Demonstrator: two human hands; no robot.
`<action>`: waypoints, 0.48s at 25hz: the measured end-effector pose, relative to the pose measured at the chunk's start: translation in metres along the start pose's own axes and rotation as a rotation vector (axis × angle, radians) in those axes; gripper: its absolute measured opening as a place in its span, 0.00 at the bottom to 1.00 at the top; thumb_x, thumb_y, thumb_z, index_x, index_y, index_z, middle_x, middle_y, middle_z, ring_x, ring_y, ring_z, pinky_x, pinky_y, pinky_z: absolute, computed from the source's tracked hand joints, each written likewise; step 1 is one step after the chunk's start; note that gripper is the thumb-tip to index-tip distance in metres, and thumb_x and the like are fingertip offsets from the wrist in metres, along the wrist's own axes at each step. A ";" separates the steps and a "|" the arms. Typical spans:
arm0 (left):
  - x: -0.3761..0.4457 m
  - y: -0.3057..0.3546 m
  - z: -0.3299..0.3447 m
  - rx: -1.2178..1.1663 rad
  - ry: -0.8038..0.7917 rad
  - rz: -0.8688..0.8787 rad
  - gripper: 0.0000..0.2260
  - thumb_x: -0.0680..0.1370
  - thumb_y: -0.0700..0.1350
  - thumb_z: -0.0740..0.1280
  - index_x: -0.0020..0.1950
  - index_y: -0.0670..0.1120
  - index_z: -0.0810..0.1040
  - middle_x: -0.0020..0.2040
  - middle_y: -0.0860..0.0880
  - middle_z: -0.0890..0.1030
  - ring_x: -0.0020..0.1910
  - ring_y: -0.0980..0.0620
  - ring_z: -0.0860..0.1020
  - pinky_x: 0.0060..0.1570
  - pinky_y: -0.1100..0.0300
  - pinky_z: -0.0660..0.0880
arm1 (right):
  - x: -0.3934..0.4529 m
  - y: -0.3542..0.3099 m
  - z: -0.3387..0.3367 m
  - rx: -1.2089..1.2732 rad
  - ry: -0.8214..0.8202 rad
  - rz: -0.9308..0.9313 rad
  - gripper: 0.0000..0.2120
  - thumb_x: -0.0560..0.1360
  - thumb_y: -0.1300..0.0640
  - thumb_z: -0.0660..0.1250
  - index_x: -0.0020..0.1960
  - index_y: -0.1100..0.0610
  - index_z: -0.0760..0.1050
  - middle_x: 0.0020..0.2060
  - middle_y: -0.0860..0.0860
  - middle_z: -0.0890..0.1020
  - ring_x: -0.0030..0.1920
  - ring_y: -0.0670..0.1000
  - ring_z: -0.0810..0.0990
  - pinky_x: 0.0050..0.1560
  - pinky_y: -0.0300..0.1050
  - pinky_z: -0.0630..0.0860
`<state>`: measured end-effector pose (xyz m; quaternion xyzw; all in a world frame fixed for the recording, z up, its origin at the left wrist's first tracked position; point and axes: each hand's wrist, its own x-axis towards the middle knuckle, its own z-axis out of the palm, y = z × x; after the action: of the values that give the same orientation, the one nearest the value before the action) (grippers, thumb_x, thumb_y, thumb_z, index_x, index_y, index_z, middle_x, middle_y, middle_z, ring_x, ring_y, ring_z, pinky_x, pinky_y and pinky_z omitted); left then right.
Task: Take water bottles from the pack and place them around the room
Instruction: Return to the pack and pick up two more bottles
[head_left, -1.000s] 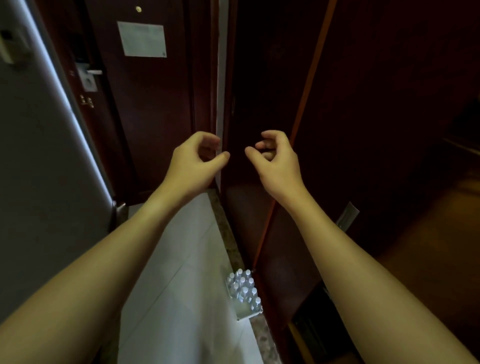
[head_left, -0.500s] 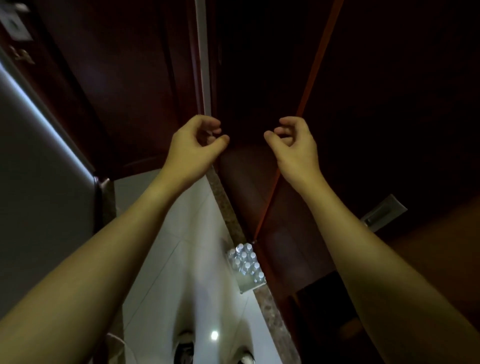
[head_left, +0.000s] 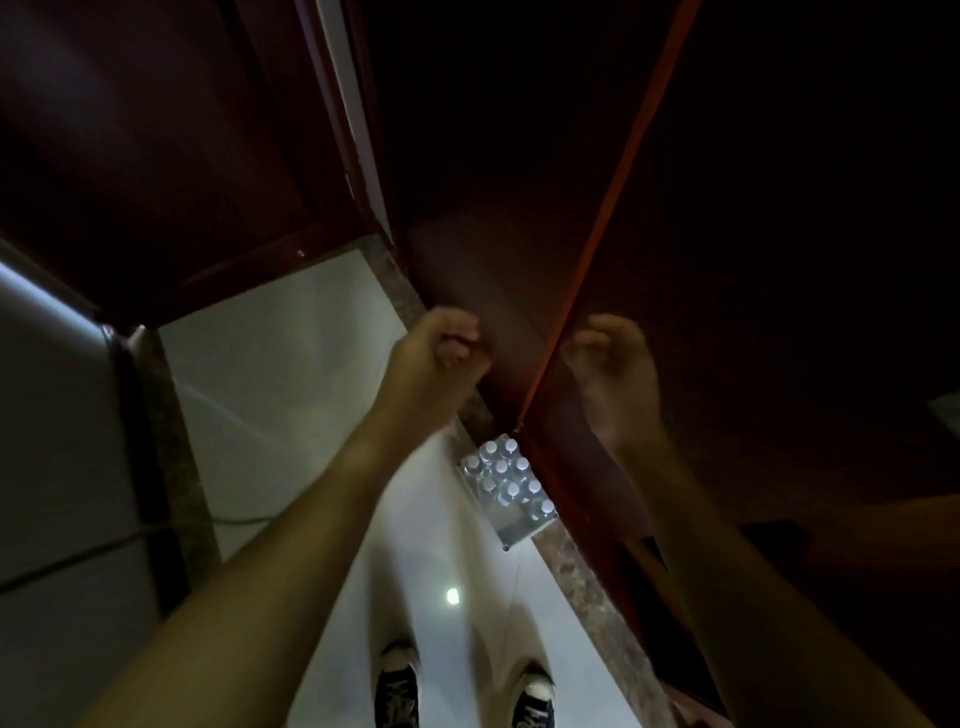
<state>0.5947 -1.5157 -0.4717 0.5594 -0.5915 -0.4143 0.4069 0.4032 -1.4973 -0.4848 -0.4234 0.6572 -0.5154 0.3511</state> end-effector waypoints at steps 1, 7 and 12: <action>0.000 -0.042 0.015 0.010 -0.022 -0.030 0.09 0.74 0.35 0.72 0.51 0.46 0.78 0.45 0.54 0.80 0.37 0.67 0.76 0.40 0.73 0.71 | -0.002 0.045 0.011 -0.008 -0.010 0.018 0.12 0.68 0.52 0.71 0.49 0.42 0.74 0.42 0.43 0.83 0.42 0.40 0.82 0.44 0.37 0.75; -0.010 -0.334 0.141 -0.022 -0.091 -0.133 0.11 0.67 0.55 0.70 0.48 0.59 0.79 0.44 0.61 0.83 0.44 0.65 0.81 0.39 0.74 0.73 | -0.010 0.368 0.081 -0.040 0.001 0.112 0.12 0.72 0.55 0.72 0.53 0.44 0.75 0.47 0.43 0.84 0.46 0.38 0.82 0.46 0.33 0.75; -0.021 -0.558 0.245 -0.058 -0.081 -0.185 0.14 0.75 0.36 0.69 0.52 0.56 0.78 0.50 0.54 0.84 0.50 0.54 0.82 0.43 0.67 0.76 | -0.016 0.591 0.139 -0.013 0.127 0.199 0.17 0.74 0.58 0.71 0.61 0.47 0.75 0.55 0.43 0.81 0.56 0.40 0.79 0.58 0.48 0.77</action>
<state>0.5447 -1.5029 -1.0791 0.5825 -0.5409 -0.4893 0.3587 0.4194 -1.4703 -1.0914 -0.3249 0.7202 -0.4994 0.3554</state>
